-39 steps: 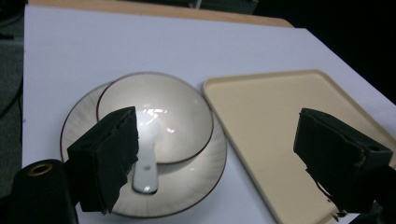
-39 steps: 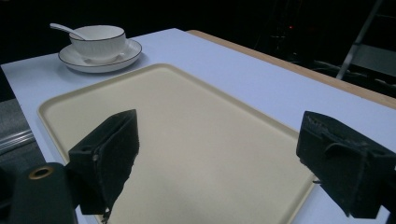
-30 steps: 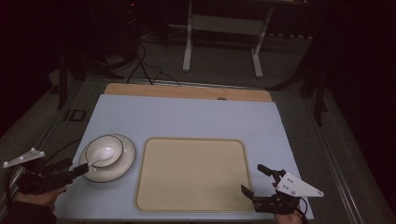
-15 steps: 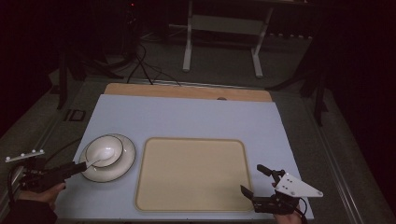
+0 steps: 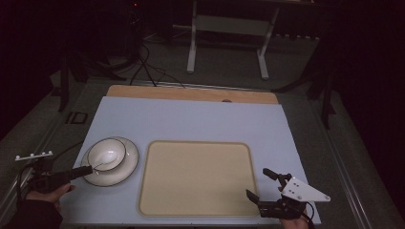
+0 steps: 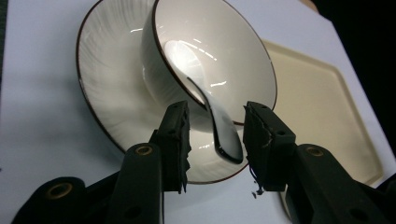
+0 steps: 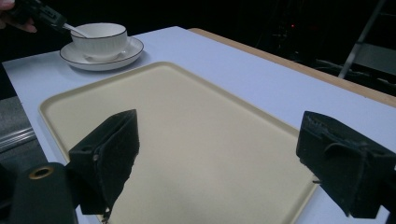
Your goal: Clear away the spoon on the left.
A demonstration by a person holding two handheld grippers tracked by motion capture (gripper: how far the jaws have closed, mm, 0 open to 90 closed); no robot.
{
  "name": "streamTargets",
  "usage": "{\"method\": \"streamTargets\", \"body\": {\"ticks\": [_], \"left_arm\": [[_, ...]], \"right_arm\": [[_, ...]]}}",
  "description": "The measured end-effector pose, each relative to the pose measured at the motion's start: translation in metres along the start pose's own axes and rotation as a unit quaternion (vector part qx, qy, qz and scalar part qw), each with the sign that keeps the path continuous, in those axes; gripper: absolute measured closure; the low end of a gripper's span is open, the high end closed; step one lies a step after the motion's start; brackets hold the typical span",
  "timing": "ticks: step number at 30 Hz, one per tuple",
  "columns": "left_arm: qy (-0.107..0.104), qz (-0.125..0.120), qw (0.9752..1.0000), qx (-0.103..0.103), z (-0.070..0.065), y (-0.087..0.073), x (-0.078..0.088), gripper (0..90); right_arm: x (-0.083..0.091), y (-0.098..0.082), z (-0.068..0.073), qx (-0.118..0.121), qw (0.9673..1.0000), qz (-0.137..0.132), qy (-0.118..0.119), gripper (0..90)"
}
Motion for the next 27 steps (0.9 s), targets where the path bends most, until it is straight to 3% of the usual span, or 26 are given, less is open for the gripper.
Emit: {"method": "streamTargets", "body": {"ticks": [2,10,16,24,27], "left_arm": [[-0.003,0.0,1.0,0.0,-0.001,0.0,-0.002,65.4],[0.024,0.01,0.9993,-0.026,-0.007,0.001,-0.005,78.3],[0.037,0.016,0.9984,-0.04,-0.011,0.0,-0.006,81.6],[0.062,0.033,0.9947,-0.075,-0.016,-0.001,-0.009,84.9],[0.064,0.03,0.9945,-0.077,-0.019,-0.001,-0.009,85.1]], "right_arm": [[0.0,0.0,0.0,-0.001,1.0,0.0,0.0,13.3],[0.0,0.0,0.0,-0.001,1.0,0.001,-0.001,13.4],[0.0,0.0,0.0,0.0,1.0,0.0,0.0,13.4],[0.001,0.0,0.0,-0.001,1.0,-0.001,0.0,13.4],[0.001,0.0,0.0,-0.001,1.0,-0.001,0.0,13.4]]}}
Point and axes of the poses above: each handheld gripper's, and its own axes: x roughly backward along the jaws, y roughly out of its top, z roughly to its left, the point moved 8 cm from there along -x, roughly forward along the jaws, and after that the axes turned 9 degrees about z, right-handed, at the moved point
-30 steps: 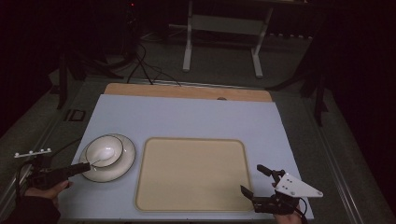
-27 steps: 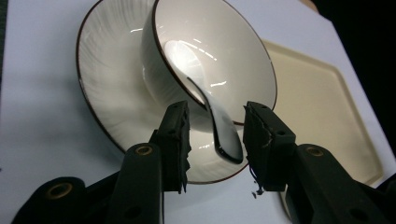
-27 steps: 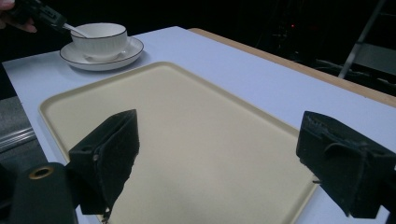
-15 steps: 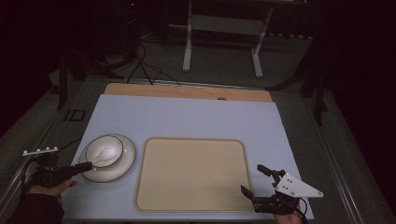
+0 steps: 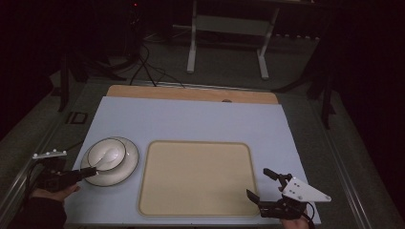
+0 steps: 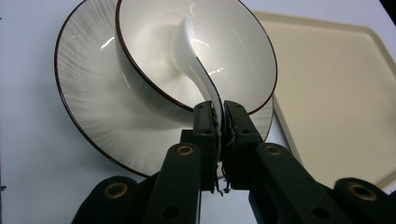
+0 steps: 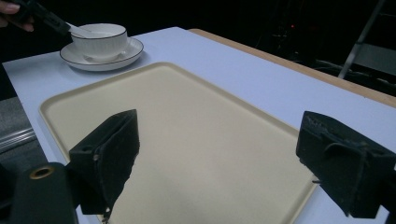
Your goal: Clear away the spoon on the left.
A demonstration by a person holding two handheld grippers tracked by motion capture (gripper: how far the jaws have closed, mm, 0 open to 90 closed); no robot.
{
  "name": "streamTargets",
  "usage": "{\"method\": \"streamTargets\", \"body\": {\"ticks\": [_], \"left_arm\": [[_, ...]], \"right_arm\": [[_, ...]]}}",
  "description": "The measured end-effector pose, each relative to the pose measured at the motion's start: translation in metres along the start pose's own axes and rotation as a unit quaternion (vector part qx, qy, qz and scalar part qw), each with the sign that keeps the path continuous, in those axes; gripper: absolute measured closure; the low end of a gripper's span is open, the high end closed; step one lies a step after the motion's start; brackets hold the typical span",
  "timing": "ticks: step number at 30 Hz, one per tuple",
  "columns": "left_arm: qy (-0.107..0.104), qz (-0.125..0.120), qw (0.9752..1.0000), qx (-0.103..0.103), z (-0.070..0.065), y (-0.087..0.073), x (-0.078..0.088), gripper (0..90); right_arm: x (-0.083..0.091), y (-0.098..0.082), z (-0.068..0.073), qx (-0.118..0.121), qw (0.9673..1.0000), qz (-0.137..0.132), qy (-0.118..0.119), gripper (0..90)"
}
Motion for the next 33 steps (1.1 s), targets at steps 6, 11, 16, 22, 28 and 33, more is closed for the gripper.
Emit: {"method": "streamTargets", "body": {"ticks": [6,11,16,22,28,33], "left_arm": [[0.007,-0.011,0.9999,-0.005,-0.004,0.002,0.006,85.2],[0.009,-0.019,0.9997,-0.01,-0.008,0.003,0.014,85.3],[0.011,-0.023,0.9995,-0.016,-0.014,0.002,0.021,85.3],[0.016,-0.027,0.9994,-0.016,-0.02,0.003,0.031,85.3],[0.021,-0.035,0.9989,-0.024,-0.031,0.008,0.041,85.3],[0.016,-0.047,0.9985,-0.022,-0.037,0.011,0.046,85.3]], "right_arm": [[0.0,0.0,0.0,-0.001,1.0,0.0,0.0,13.4],[0.0,0.0,0.0,-0.002,1.0,0.0,0.0,13.4],[-0.001,0.0,-0.001,-0.003,1.0,0.001,0.001,13.5],[0.001,-0.001,-0.002,-0.005,1.0,-0.001,0.0,13.5],[0.002,-0.001,-0.003,-0.007,1.0,-0.003,0.0,13.5],[0.001,-0.001,-0.002,-0.008,1.0,-0.002,-0.001,13.5]]}}
Point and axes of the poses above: each handheld gripper's, and its own axes: x roughly backward along the jaws, y roughly out of its top, z roughly to its left, the point moved 8 cm from there along -x, roughly forward along the jaws, and after that the axes turned 9 degrees about z, right-handed, at the moved point
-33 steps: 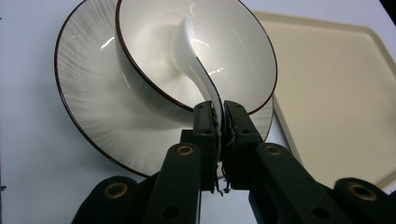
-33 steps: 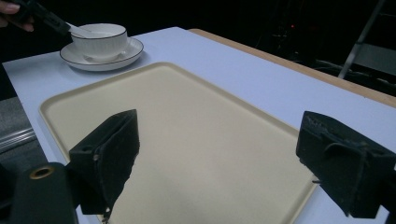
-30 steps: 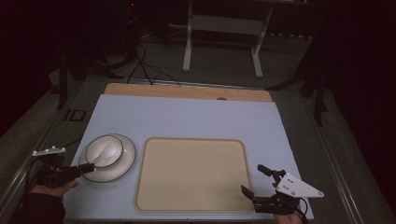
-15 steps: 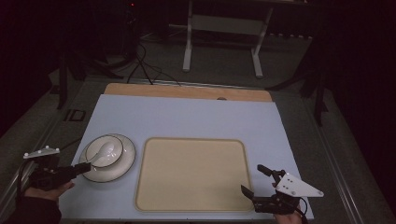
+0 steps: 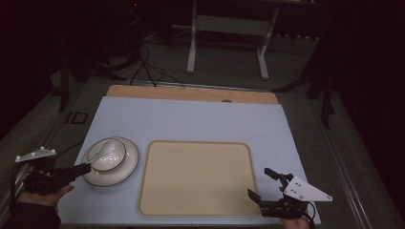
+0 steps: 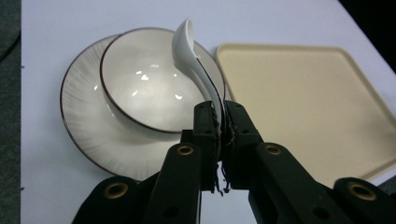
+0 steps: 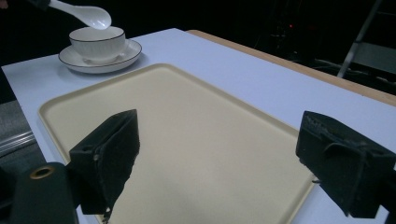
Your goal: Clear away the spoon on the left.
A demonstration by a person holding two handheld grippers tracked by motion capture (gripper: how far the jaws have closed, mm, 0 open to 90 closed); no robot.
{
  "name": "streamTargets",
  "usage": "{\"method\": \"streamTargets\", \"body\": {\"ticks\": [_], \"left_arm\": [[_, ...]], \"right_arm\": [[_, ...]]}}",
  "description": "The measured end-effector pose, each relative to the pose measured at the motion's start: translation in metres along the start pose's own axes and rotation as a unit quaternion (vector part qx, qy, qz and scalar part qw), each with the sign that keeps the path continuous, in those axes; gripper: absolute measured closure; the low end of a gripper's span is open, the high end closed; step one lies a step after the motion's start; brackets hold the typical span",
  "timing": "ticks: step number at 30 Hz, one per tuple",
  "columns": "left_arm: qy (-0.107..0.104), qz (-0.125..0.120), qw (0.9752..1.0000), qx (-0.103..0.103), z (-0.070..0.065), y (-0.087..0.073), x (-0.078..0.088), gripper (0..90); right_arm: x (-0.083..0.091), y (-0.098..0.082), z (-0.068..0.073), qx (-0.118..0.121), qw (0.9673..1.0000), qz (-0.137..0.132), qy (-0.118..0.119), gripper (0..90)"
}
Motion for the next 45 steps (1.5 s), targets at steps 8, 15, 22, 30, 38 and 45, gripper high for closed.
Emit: {"method": "streamTargets", "body": {"ticks": [8,15,22,30,38,45], "left_arm": [[0.0,-0.01,0.9999,-0.004,-0.013,0.003,0.008,85.3],[-0.001,-0.018,0.9998,-0.002,-0.022,0.009,0.009,85.3],[0.001,-0.028,0.9996,-0.001,-0.031,0.018,0.012,85.3],[-0.03,-0.034,0.9984,-0.034,-0.052,0.023,0.01,85.2],[-0.039,-0.035,0.9975,-0.047,-0.07,0.026,-0.001,85.3],[-0.038,-0.034,0.9978,-0.042,-0.078,0.026,-0.011,85.3]], "right_arm": [[0.0,0.0,0.0,-0.002,1.0,-0.001,-0.001,13.5],[0.0,0.0,-0.001,-0.004,1.0,-0.001,-0.001,13.5],[-0.001,0.0,-0.002,-0.007,1.0,-0.001,-0.002,13.5],[0.0,0.0,-0.001,-0.003,1.0,-0.003,-0.003,13.5],[0.0,0.0,-0.001,-0.003,1.0,-0.003,-0.003,13.5],[0.0,0.0,-0.001,-0.003,1.0,-0.002,-0.003,13.5]]}}
Point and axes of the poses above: each handheld gripper's, and its own axes: x roughly backward along the jaws, y roughly out of its top, z roughly to its left, the point moved 8 cm from there along -x, roughly forward along the jaws, and after that the axes turned 9 degrees about z, right-handed, at the moved point
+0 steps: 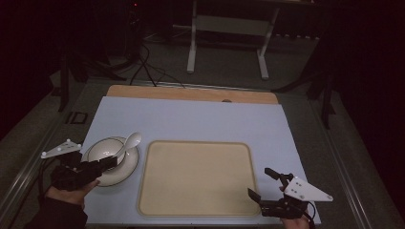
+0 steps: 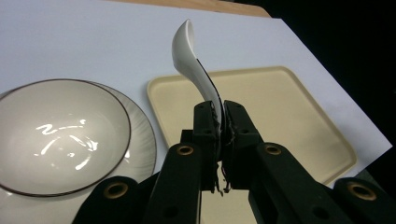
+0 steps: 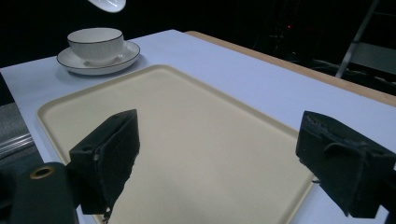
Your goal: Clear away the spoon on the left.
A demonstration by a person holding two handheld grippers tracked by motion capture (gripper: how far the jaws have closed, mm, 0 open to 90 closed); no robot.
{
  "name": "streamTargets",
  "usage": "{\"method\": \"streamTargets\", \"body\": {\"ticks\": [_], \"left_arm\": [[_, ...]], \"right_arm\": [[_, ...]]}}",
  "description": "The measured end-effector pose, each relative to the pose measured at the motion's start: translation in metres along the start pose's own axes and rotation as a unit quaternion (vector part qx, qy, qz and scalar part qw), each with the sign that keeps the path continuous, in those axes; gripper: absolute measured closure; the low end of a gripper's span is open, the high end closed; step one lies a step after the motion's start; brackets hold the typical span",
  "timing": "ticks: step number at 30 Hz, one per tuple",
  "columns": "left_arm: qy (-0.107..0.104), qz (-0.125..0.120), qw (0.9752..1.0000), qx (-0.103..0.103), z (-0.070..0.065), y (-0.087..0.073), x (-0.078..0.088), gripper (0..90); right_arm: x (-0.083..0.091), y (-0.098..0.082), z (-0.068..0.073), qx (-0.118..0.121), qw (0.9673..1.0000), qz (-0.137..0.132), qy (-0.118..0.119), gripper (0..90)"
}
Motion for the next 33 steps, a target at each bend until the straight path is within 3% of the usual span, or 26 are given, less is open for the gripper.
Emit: {"method": "streamTargets", "body": {"ticks": [10,21,26,33], "left_arm": [[-0.017,0.002,0.9998,-0.005,-0.019,-0.002,-0.022,85.3],[-0.015,0.008,0.9996,-0.023,-0.043,0.008,-0.041,85.2],[-0.044,0.012,0.9985,-0.032,-0.056,0.007,-0.051,85.2],[-0.053,0.006,0.9982,-0.027,-0.068,0.005,-0.06,85.2]], "right_arm": [[0.0,0.0,-0.001,-0.004,1.0,-0.001,0.001,13.5],[-0.001,0.0,-0.001,-0.009,0.9999,-0.004,0.008,13.5],[0.0,0.001,-0.001,-0.01,0.9998,-0.007,0.012,13.5],[0.001,0.003,-0.002,-0.008,0.9999,-0.013,0.005,13.5]]}}
Point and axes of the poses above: each handheld gripper's, and its own axes: x roughly backward along the jaws, y roughly out of its top, z roughly to its left, the point moved 8 cm from there along -x, roughly forward along the jaws, and after that the axes turned 9 degrees about z, right-handed, at the moved point
